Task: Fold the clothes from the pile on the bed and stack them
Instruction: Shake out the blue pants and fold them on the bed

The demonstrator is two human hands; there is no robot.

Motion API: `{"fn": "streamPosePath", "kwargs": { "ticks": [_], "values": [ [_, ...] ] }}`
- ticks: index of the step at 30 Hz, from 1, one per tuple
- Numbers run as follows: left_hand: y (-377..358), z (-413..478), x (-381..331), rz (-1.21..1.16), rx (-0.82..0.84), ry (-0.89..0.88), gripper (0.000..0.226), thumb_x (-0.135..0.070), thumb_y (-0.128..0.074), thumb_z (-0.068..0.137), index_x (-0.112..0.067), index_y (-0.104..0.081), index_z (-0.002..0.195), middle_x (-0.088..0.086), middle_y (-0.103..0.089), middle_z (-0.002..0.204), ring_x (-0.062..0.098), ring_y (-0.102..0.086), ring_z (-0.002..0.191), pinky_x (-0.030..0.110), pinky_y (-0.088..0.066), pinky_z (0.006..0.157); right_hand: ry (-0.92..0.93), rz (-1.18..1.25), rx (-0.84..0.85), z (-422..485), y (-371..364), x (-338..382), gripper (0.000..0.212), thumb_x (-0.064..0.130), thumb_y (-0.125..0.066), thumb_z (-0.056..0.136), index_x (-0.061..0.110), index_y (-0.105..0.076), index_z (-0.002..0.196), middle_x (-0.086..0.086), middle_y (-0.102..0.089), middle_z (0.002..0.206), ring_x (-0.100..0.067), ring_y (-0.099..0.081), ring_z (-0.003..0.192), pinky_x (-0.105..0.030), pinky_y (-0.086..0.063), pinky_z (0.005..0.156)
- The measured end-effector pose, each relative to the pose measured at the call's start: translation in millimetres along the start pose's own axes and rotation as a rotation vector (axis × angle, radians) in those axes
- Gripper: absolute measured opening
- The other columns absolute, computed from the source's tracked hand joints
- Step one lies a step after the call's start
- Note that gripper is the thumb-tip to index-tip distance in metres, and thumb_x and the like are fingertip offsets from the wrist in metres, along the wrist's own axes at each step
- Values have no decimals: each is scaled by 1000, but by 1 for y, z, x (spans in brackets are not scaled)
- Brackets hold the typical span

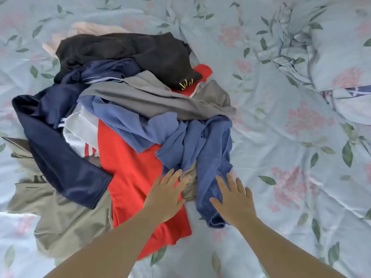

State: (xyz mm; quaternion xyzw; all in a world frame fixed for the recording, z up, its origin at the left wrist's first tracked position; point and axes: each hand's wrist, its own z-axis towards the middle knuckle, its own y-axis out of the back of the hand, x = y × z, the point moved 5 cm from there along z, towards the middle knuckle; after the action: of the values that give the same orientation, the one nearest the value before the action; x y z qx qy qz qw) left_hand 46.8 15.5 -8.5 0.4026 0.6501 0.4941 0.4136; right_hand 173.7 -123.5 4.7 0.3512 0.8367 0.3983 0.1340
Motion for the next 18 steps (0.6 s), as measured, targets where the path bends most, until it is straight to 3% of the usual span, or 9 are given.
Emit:
{"fn": "streamPosePath", "kwargs": {
  "ticks": [6, 9, 11, 14, 18],
  "values": [
    [-39, 0, -17, 8, -6, 18, 89, -41, -87, 47, -19, -45, 123, 7, -65, 118, 29, -64, 108, 44, -54, 81, 14, 74, 104, 17, -50, -13, 77, 53, -43, 93, 34, 5, 150, 4, 5, 159, -23, -6, 145, -37, -26, 110],
    [-52, -6, -21, 46, 1, 38, 82, -37, -87, 49, -15, -53, 121, 10, -65, 117, 33, -63, 109, 50, -52, 85, 31, 212, 123, 26, -70, -22, 79, 39, -55, 90, 34, -3, 150, 4, 3, 158, -22, -22, 140, -32, -41, 98],
    [-62, -12, -24, 71, 2, 44, 71, -38, -81, 58, -14, -56, 119, 12, -66, 115, 34, -63, 109, 52, -51, 86, 35, 341, 97, 29, -76, -25, 75, 22, -57, 89, 32, -13, 149, -2, -10, 155, -23, -36, 130, -30, -45, 94],
    [-69, -21, -31, 40, 21, 87, 57, -42, -45, 73, -17, -44, 123, 10, -66, 116, 32, -62, 111, 50, -51, 88, 78, 415, 109, 29, -79, -30, 64, 5, -46, 91, 28, -25, 147, -8, -41, 131, -24, -49, 111, -29, -44, 91],
    [-72, -31, -48, -136, 163, 189, 71, -59, -37, 69, -21, -42, 129, 3, -63, 123, 29, -58, 119, 45, -51, 88, 93, 618, 122, 18, -66, -34, 49, 5, -45, 92, 21, -42, 138, -7, -56, 125, -24, -55, 105, -29, -45, 88]
  ]
}}
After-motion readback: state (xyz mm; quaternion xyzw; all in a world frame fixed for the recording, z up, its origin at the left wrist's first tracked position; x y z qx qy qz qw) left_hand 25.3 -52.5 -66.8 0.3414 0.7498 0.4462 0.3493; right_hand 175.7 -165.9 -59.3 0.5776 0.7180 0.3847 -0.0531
